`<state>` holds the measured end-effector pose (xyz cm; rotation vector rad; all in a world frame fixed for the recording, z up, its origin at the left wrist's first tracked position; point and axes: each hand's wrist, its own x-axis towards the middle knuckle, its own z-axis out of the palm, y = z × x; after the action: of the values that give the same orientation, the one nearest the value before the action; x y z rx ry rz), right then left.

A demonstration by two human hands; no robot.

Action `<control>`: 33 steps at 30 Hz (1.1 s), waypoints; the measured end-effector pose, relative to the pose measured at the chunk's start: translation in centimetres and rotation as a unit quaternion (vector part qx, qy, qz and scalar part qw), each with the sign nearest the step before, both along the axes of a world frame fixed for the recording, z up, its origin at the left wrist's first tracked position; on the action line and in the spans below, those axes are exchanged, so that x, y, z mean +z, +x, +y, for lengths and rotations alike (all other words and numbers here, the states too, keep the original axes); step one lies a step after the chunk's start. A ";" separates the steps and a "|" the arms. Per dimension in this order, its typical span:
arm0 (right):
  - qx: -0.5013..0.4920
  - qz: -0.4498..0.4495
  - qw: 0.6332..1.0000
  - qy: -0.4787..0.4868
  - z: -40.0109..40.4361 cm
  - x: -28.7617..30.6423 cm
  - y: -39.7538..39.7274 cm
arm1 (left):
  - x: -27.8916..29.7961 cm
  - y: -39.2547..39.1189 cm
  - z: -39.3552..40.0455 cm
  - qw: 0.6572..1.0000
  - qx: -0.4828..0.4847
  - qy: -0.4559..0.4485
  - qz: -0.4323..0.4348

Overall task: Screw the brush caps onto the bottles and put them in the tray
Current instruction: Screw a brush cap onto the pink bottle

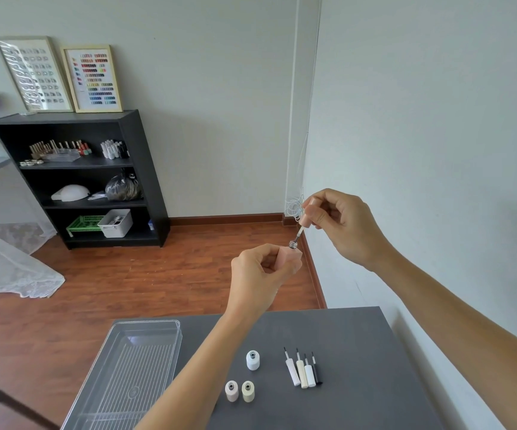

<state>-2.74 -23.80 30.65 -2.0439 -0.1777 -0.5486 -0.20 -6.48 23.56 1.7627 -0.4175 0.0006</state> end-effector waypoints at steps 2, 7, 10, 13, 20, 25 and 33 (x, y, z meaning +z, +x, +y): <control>0.001 0.000 1.000 -0.005 0.0 0.0 0.0 | 0.0 0.0 0.0 1.000 -0.001 -0.001 -0.001; 0.012 0.022 0.999 -0.027 0.3 -0.2 0.1 | 0.1 -0.1 -0.1 1.000 -0.007 -0.005 -0.007; 0.041 0.041 0.997 -0.054 0.5 -0.3 0.1 | 0.2 -0.1 -0.1 1.000 -0.008 -0.016 -0.007; 0.059 0.049 0.994 -0.076 0.7 0.0 0.2 | 0.5 0.0 -0.2 1.000 -0.003 -0.024 -0.013; 0.041 0.058 0.995 -0.069 0.8 2.7 1.2 | 2.0 0.6 -0.8 0.998 -0.010 -0.056 -0.025; 0.160 0.077 0.983 -0.036 -0.2 4.7 1.4 | 3.2 1.4 -1.0 0.997 -0.018 -0.060 -0.039; -0.035 -0.018 0.996 -0.075 1.6 4.1 2.4 | 3.6 1.3 -1.3 0.997 -0.007 -0.065 -0.045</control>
<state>-0.39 -22.21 34.80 -2.1931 -0.1721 -0.6316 1.13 -7.75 27.15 1.6358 -0.4837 0.0951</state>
